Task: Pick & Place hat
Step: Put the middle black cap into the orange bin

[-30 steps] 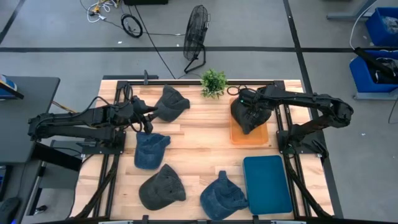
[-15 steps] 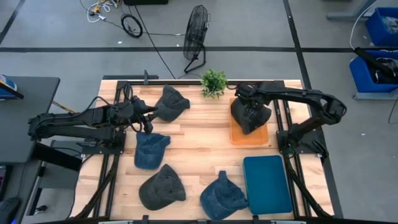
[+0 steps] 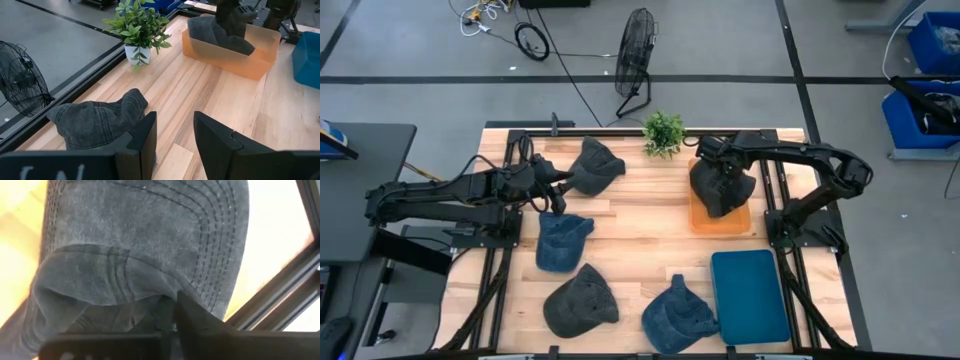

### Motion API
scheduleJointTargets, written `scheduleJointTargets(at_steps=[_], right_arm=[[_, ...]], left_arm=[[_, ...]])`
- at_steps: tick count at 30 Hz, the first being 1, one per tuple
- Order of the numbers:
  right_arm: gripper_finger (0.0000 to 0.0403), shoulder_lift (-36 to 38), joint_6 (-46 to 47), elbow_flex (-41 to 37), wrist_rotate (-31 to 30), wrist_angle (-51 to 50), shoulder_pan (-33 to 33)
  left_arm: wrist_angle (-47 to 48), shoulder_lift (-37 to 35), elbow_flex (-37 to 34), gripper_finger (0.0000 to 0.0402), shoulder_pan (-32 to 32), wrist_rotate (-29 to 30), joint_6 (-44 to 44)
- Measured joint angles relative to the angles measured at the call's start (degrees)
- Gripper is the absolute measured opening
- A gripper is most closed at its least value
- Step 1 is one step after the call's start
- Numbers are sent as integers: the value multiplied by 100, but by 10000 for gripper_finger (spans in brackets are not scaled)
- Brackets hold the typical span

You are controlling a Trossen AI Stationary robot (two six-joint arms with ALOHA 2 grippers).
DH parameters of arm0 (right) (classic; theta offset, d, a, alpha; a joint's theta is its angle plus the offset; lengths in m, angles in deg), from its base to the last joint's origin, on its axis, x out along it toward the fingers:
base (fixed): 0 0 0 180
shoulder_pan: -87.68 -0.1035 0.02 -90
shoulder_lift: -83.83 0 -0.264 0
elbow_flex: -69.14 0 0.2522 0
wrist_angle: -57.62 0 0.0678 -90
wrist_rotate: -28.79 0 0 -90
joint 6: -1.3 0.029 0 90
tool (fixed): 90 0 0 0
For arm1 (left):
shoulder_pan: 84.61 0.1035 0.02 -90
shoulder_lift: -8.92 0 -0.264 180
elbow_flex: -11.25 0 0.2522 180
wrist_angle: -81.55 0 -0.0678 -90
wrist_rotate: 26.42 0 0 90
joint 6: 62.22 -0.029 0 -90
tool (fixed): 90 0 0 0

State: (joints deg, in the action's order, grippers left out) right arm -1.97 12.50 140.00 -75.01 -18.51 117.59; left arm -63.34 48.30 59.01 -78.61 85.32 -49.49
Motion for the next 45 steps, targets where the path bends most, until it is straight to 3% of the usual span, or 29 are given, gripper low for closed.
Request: scheduleJointTargets(at_steps=[10, 14, 20, 28, 45], right_arm=[[7, 858, 1833, 324, 234, -983, -37], [4, 1297, 2853, 337, 890, -988, -50], [4, 1403, 3596, 337, 527, -952, -320], [4, 995, 3634, 242, 479, -687, -573], [4, 747, 4057, 234, 356, -1978, -577]], left_arm=[[-2, -1, 0, 133, -2, 0, 0], [-1, -2, 0, 133, -1, 0, 10], [4, 0, 0, 133, -4, 0, 7], [147, 0, 0, 133, -7, 0, 2], [278, -2, 0, 133, -9, 0, 11]])
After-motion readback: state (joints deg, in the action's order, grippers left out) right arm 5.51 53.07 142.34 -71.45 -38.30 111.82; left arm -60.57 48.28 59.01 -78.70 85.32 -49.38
